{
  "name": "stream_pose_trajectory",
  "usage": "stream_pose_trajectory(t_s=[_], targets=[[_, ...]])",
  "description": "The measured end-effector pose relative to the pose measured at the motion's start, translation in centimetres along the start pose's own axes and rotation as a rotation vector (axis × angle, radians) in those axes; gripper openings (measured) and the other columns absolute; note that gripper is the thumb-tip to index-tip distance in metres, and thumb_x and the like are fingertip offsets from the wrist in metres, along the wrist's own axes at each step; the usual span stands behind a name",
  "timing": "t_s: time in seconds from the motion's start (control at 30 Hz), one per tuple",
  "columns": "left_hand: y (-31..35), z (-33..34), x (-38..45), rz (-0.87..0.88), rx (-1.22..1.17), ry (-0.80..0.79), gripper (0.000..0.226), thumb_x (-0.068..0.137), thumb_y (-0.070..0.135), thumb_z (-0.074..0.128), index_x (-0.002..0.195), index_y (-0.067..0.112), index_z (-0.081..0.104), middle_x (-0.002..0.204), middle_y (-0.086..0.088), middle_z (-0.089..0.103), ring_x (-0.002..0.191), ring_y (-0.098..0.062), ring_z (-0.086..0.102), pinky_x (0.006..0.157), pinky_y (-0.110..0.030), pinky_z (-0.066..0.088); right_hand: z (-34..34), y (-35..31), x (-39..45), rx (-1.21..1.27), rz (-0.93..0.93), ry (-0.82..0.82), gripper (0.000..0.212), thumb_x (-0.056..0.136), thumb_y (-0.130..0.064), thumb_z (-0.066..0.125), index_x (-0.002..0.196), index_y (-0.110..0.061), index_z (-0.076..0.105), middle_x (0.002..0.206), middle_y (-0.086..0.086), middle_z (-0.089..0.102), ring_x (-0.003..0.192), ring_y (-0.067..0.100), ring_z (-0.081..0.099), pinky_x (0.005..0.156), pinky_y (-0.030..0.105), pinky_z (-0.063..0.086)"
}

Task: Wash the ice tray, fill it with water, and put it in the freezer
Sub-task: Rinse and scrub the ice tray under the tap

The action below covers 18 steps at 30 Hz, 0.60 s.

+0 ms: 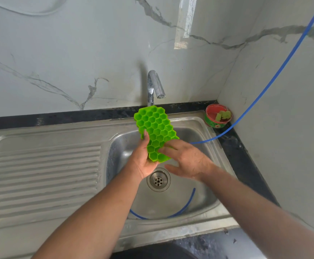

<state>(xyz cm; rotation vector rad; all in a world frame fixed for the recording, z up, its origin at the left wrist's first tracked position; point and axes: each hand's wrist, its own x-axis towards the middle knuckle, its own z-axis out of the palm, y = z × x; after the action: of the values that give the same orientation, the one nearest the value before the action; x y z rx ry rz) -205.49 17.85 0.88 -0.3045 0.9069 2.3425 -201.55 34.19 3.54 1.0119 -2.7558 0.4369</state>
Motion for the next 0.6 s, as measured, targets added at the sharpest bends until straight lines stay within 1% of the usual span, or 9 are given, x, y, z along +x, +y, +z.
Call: stream_pose_trajectory(t_s=[0.03, 0.1, 0.2, 0.27, 0.3, 0.37, 0.43, 0.5, 0.6], targets=[[-0.2, -0.1, 0.1, 0.012, -0.012, 0.013, 0.062, 0.1, 0.057, 0.027, 0.132, 0.013, 0.056, 0.117, -0.012, 0.071, 0.101, -0.026, 0.071, 0.076, -0.036, 0.06, 0.7, -1.3, -0.1, -0.033, 0.061, -0.01, 0.043, 0.073, -0.029, 0.072, 0.114, -0.018, 0.063, 0.107, 0.006, 0.063, 0.096, 0.029, 0.061, 0.081, 0.038, 0.052], [-0.5, -0.2, 0.3, 0.029, -0.008, 0.041, 0.065, 0.099, 0.058, 0.031, 0.136, 0.01, 0.053, 0.121, -0.014, 0.069, 0.105, -0.028, 0.069, 0.079, -0.036, 0.059, 1.9, -3.8, 0.2, -0.128, 0.205, -0.031, 0.046, 0.068, -0.027, 0.071, 0.113, -0.025, 0.06, 0.106, 0.0, 0.062, 0.099, 0.028, 0.06, 0.078, 0.039, 0.052], [-0.7, -0.2, 0.4, 0.017, -0.015, 0.083, 0.066, 0.098, 0.058, 0.036, 0.141, 0.01, 0.05, 0.126, -0.014, 0.066, 0.107, -0.028, 0.068, 0.086, -0.039, 0.056, 1.6, -6.0, 1.5, -0.161, 0.444, -0.051, 0.035, 0.07, -0.025, 0.061, 0.105, -0.025, 0.059, 0.104, -0.002, 0.06, 0.103, 0.028, 0.054, 0.08, 0.04, 0.048], [-0.5, 0.0, 0.5, -0.012, -0.029, 0.099, 0.064, 0.098, 0.059, 0.035, 0.136, 0.01, 0.055, 0.12, -0.014, 0.069, 0.102, -0.028, 0.07, 0.087, -0.041, 0.053, 1.1, -6.2, 2.2, -0.141, 0.504, -0.091, 0.027, 0.075, -0.024, 0.055, 0.101, -0.023, 0.06, 0.103, -0.001, 0.057, 0.103, 0.028, 0.048, 0.084, 0.041, 0.045], [-0.5, 0.2, 0.5, -0.021, -0.041, 0.109, 0.064, 0.098, 0.059, 0.034, 0.132, 0.01, 0.058, 0.115, -0.014, 0.071, 0.098, -0.028, 0.071, 0.086, -0.041, 0.052, 1.0, -6.1, 2.5, -0.146, 0.498, -0.087, 0.024, 0.075, -0.023, 0.053, 0.098, -0.022, 0.062, 0.101, -0.001, 0.057, 0.101, 0.028, 0.047, 0.083, 0.041, 0.044], [-0.3, 0.4, 0.6, -0.031, -0.062, 0.128, 0.066, 0.098, 0.061, 0.031, 0.126, 0.008, 0.06, 0.108, -0.014, 0.073, 0.092, -0.027, 0.073, 0.085, -0.04, 0.05, 1.2, -5.7, 2.5, -0.204, 0.441, -0.026, 0.02, 0.071, -0.024, 0.051, 0.087, -0.023, 0.064, 0.091, -0.003, 0.059, 0.092, 0.029, 0.051, 0.076, 0.039, 0.045], [0.2, 0.7, 0.7, -0.017, -0.066, 0.14, 0.068, 0.098, 0.062, 0.029, 0.122, 0.008, 0.061, 0.104, -0.014, 0.074, 0.089, -0.027, 0.073, 0.084, -0.039, 0.05, 1.8, -5.0, 2.2, -0.258, 0.369, 0.028, 0.023, 0.067, -0.028, 0.048, 0.085, -0.025, 0.062, 0.088, -0.006, 0.06, 0.086, 0.028, 0.055, 0.071, 0.037, 0.047], [0.4, 0.8, 0.8, 0.002, -0.052, 0.138, 0.067, 0.098, 0.061, 0.03, 0.125, 0.008, 0.06, 0.107, -0.014, 0.073, 0.091, -0.026, 0.073, 0.083, -0.039, 0.05, 2.1, -4.1, 1.6, -0.237, 0.284, 0.013, 0.026, 0.064, -0.03, 0.06, 0.09, -0.024, 0.062, 0.09, -0.007, 0.06, 0.083, 0.025, 0.055, 0.069, 0.037, 0.049], [-0.9, 0.9, 0.4, 0.001, -0.032, 0.153, 0.063, 0.099, 0.06, 0.03, 0.123, 0.011, 0.063, 0.108, -0.011, 0.074, 0.093, -0.025, 0.073, 0.082, -0.038, 0.05, 1.6, -2.6, 1.4, -0.213, 0.143, -0.012, 0.025, 0.06, -0.029, 0.073, 0.081, -0.024, 0.061, 0.08, -0.006, 0.057, 0.071, 0.021, 0.052, 0.061, 0.034, 0.044]])
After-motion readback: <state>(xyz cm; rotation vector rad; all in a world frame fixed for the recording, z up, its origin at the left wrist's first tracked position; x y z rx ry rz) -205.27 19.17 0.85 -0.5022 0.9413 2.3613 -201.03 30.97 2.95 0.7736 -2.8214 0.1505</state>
